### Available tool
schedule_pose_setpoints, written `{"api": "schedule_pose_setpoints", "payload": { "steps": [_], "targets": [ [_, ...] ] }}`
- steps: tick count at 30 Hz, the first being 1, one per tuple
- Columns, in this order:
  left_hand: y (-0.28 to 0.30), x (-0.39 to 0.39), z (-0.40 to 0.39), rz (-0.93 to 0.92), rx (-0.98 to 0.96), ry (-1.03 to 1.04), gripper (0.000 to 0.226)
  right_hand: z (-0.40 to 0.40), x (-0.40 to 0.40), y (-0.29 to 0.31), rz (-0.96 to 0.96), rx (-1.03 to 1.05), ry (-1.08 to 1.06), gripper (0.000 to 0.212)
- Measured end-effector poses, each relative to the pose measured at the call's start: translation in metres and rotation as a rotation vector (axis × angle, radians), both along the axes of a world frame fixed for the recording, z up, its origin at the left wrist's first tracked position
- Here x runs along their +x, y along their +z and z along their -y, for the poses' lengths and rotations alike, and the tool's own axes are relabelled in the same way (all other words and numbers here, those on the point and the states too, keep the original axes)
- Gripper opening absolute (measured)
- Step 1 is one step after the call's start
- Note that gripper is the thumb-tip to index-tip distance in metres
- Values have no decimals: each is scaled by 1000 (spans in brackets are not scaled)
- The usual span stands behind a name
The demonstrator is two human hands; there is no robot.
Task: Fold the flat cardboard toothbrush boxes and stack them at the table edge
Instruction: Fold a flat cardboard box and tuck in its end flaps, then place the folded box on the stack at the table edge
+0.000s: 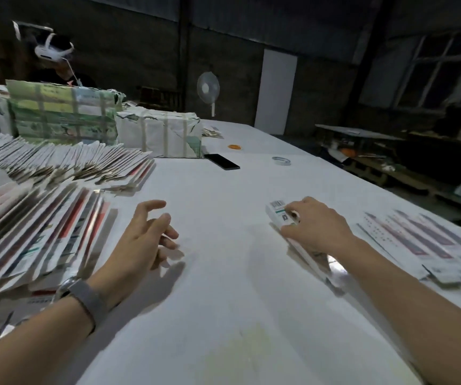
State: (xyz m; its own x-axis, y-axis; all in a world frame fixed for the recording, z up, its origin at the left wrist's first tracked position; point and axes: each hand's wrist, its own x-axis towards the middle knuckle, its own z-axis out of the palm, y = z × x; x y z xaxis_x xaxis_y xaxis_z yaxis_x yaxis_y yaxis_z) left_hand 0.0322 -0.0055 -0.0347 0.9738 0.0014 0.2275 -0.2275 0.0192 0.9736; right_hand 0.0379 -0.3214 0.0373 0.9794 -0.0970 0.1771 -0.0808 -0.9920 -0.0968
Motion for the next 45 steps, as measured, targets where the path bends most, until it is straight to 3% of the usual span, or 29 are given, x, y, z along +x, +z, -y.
{"api": "schedule_pose_setpoints", "payload": {
  "steps": [4, 6, 13, 18, 24, 28, 31, 39, 45],
  "targets": [
    [-2, -2, 1, 14, 21, -12, 16, 86, 1, -2, -59, -95, -217, 25],
    [-1, -1, 2, 12, 36, -4, 25, 117, -2, -2, -51, -146, -279, 20],
    [-5, 3, 1, 6, 74, -7, 27, 146, 9, -4, 16, -396, -346, 35],
    [-2, 0, 3, 1, 85, -7, 31, 78, 19, -4, 150, -179, -105, 31],
    [8, -10, 8, 52, 143, 73, 39, -69, 9, -14, 153, 333, 255, 25],
    [11, -17, 9, 260, 455, 264, 26, -151, 5, -20, 135, 570, 460, 26],
    [12, -19, 6, 347, 720, 392, 17, -177, 6, -38, 91, 705, 481, 22],
    [41, -20, -15, 268, 1531, 582, 19, -171, 15, -54, 75, 816, 507, 20],
    [71, -19, -47, 119, 1638, 719, 13, -173, 18, -56, 65, 787, 563, 26]
  ]
}}
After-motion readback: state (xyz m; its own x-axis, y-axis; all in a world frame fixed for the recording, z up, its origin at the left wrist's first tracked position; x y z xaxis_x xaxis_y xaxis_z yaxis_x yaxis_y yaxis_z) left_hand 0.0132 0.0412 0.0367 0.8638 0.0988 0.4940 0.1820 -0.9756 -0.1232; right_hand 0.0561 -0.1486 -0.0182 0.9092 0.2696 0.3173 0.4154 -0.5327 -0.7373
